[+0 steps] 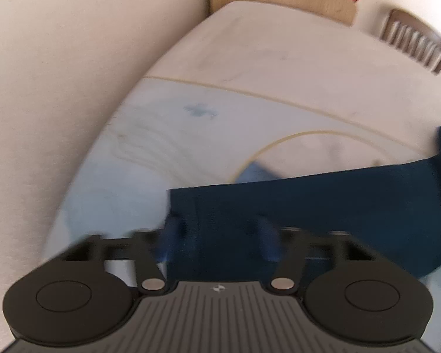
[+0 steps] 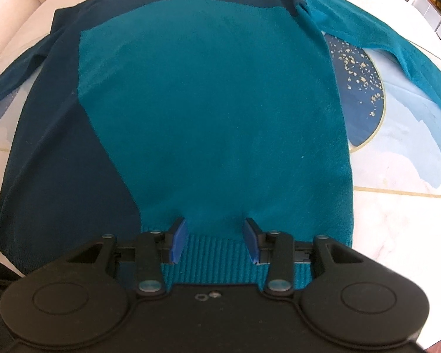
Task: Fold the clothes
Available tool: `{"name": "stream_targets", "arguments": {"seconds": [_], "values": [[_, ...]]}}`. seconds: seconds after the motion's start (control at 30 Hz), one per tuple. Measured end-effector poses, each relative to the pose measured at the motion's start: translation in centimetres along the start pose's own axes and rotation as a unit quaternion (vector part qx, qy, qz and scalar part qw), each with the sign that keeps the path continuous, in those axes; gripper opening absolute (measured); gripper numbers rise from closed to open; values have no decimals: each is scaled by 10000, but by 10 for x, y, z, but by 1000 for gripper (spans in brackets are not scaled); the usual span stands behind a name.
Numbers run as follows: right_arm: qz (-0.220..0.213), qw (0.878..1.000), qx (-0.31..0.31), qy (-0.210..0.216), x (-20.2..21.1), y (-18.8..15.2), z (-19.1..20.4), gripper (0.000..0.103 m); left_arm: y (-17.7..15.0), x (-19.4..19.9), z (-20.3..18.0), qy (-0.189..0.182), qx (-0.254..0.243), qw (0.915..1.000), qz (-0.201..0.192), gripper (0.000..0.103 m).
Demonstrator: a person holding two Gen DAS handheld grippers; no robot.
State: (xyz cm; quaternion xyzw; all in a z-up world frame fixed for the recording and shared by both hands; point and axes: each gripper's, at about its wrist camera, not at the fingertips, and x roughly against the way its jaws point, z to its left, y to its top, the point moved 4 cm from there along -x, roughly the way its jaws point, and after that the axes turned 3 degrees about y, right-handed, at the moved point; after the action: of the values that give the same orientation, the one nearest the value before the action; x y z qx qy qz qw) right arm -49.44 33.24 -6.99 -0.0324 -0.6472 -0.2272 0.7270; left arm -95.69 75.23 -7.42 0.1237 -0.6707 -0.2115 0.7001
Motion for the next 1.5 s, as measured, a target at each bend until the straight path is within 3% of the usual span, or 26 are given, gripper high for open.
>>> {"name": "stream_targets", "arguments": {"seconds": [0.03, 0.17, 0.37, 0.63, 0.67, 0.77, 0.8, 0.83, 1.0, 1.07, 1.1, 1.13, 1.17, 1.33, 1.5], "values": [[16, 10000, 7, -11, -2, 1, 2, 103, 1, 1, -2, 43, -56, 10000, 7, 8], [66, 10000, 39, -40, -6, 6, 7, 103, -2, 3, -2, 346, -389, 9986, -130, 5], [114, 9998, 190, 12, -10, 11, 17, 103, -4, 0, 26, 698, -238, 9970, -228, 5], [158, 9995, 261, 29, -11, 10, 18, 103, 0, 11, 41, 44, 343, 9993, -107, 7], [164, 9995, 269, 28, -11, 10, 18, 103, 0, 13, 41, -39, 397, 9992, -102, 9], [175, 9993, 315, 14, -12, 11, 19, 103, 2, 17, 40, -238, 505, 9984, -81, 39], [178, 9993, 333, 8, -12, 11, 20, 103, 2, 17, 38, -213, 472, 9986, -77, 63], [175, 9992, 349, -2, -12, 11, 20, 103, 2, 16, 35, -181, 445, 9988, -104, 73], [170, 9991, 377, -21, -13, 8, 22, 103, -1, 5, 30, -100, 386, 9992, 20, 73], [165, 9992, 355, -20, -13, 7, 21, 103, -3, 2, 29, 19, 381, 9993, 53, 63], [164, 9992, 354, -25, -13, 7, 22, 103, -4, 2, 28, 88, 320, 9994, 15, 46], [164, 9992, 354, -30, -13, 6, 22, 103, -4, 4, 26, 142, 225, 9996, -42, 20], [162, 9992, 355, -37, -13, 6, 22, 103, -4, 6, 26, 150, 176, 9997, -57, 8], [167, 9991, 374, -63, -14, 5, 24, 103, -7, 7, 22, 610, -178, 9978, -205, 5], [202, 9989, 417, -49, -14, 2, 25, 103, -8, 3, 50, 1031, 33, 9944, -231, 5]]}}
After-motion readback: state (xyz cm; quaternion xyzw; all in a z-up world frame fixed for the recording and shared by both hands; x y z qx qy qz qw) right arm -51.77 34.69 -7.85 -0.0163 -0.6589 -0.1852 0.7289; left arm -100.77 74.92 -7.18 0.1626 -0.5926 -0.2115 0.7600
